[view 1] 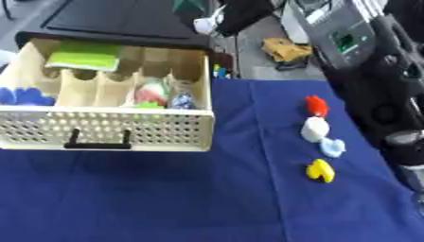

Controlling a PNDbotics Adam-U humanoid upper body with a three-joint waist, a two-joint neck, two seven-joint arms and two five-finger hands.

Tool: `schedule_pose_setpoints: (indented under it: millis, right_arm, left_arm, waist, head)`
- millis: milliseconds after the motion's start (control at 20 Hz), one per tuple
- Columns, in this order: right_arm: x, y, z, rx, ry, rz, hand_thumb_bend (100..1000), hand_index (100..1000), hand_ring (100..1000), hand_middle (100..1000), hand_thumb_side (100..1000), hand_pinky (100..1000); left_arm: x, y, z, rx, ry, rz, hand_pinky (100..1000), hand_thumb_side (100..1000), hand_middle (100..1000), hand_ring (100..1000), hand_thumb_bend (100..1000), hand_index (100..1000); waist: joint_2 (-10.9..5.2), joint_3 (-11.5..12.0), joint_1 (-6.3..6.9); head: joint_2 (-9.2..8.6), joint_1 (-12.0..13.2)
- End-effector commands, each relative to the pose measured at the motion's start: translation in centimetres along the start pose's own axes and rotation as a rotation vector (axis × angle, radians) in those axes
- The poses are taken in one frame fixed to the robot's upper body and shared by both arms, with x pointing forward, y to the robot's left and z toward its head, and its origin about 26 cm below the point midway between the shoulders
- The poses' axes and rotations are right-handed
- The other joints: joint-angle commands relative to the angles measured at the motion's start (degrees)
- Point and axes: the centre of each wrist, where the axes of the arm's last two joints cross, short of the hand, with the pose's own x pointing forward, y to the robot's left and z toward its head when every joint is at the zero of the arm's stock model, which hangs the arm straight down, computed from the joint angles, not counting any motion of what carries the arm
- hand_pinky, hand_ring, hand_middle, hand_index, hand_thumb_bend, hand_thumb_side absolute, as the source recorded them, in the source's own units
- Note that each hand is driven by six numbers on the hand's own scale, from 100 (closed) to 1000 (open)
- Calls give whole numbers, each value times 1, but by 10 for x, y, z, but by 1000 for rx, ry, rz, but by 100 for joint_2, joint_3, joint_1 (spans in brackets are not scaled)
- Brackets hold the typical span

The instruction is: Pick up objects from table and place into drawer.

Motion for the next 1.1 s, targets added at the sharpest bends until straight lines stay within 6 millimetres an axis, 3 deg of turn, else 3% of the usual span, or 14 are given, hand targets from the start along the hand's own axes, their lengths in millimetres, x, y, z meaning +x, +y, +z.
schedule_pose_setpoints:
  millis: [50, 450, 600, 1100]
  right_arm:
    - [4, -6, -6, -2, -9, 34, 258, 463, 654, 296, 431, 660]
    - [5, 8, -14, 50, -31, 33, 336, 526, 693, 345, 476, 707]
    - [6, 8, -15, 60, -41, 30, 389, 644, 730, 406, 494, 741]
    - [6, 4, -13, 62, -40, 29, 457, 763, 771, 467, 494, 785]
  left_arm:
    - [3, -3, -6, -12, -23, 14, 401, 933, 630, 584, 236, 811]
    - [3, -4, -7, -12, -23, 18, 400, 933, 629, 584, 235, 811]
    - [3, -5, -7, -13, -23, 19, 400, 933, 629, 584, 236, 811]
    - [3, -4, -6, -13, -22, 19, 399, 933, 630, 584, 236, 811]
  waist:
    - [-83, 18, 28]
    - [-57, 46, 29]
    - [-54, 52, 33]
    - [-51, 35, 46]
  head:
    - [-69, -28]
    - [-76, -46]
    - [-76, -52]
    - [-70, -41]
